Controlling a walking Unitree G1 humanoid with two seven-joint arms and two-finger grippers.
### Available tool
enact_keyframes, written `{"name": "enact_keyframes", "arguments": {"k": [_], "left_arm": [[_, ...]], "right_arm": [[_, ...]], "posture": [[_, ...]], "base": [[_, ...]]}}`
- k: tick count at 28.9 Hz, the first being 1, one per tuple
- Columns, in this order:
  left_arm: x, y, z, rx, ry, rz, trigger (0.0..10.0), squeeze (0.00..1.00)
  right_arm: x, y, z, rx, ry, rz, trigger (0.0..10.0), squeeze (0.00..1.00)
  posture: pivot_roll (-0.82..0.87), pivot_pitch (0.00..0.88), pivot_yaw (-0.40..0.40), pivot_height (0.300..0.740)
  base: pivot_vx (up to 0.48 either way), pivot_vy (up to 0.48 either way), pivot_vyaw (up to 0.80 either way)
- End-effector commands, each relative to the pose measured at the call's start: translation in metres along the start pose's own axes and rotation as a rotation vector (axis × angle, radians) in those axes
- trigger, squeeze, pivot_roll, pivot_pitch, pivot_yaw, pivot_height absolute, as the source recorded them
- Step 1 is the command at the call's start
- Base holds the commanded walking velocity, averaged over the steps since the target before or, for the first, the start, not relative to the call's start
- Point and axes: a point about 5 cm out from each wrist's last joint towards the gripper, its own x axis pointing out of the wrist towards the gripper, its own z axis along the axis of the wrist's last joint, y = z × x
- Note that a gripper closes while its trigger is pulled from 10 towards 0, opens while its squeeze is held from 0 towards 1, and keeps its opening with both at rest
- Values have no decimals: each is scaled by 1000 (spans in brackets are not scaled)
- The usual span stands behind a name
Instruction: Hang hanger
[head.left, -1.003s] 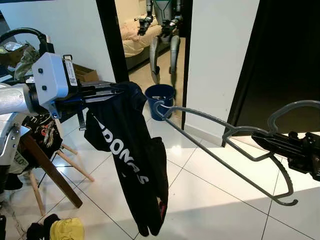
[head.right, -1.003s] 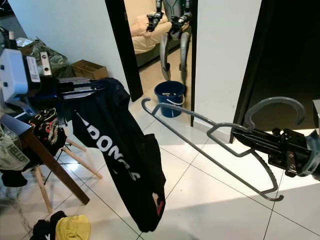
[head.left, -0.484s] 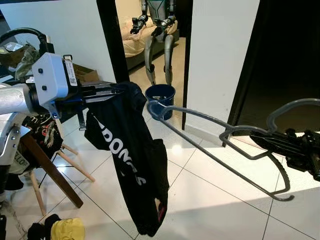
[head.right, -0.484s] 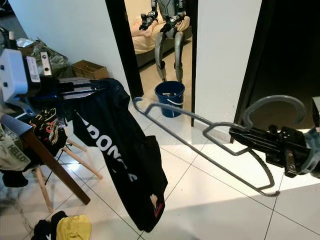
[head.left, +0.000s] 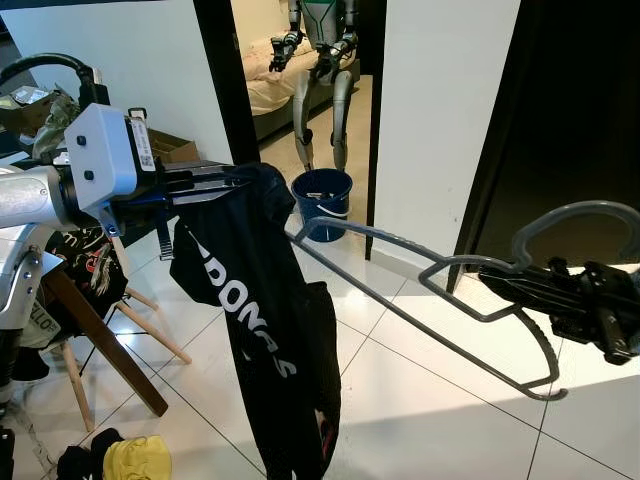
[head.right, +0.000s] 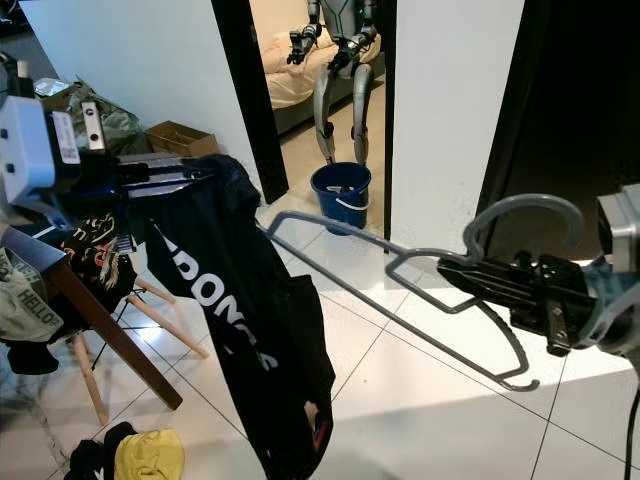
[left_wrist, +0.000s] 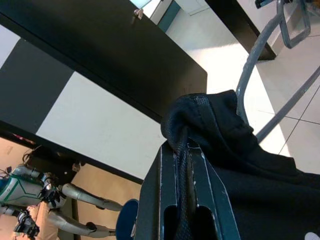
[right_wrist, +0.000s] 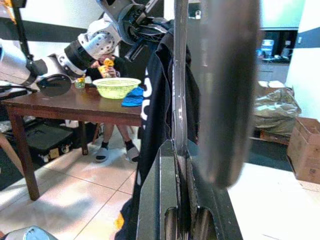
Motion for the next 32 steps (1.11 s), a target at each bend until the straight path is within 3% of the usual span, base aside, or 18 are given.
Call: {"name": "enact_keyframes", "arguments": {"k": [1,12,19,26,32], "left_arm": [[4,0,4,1,-26,-16,10000,0],[12,-7,3,-10,-43,-78,10000,0],[14,-6,4,-4,-46,-95,10000,0],[11,-3,4,8,-33,-89,10000,0],[4,3,3,26,-7,-58,10000,0]], "right_arm": [[7,2,0,-19,1,28,10000,0],[32,7,-11,12,-8,106,10000,0],[46,8,-24,18,52,119,10000,0],[45,5,-32,13,113,88,10000,0],[23,0,-16,-7,65,9,10000,0]], "posture": [[-32,0,110,740],[-29,0,110,740],[-27,0,115,740],[-27,0,115,740],[-28,0,109,740]], "base": [[0,0,0],[0,0,0],[0,0,0],[0,0,0],[0,0,0]]}}
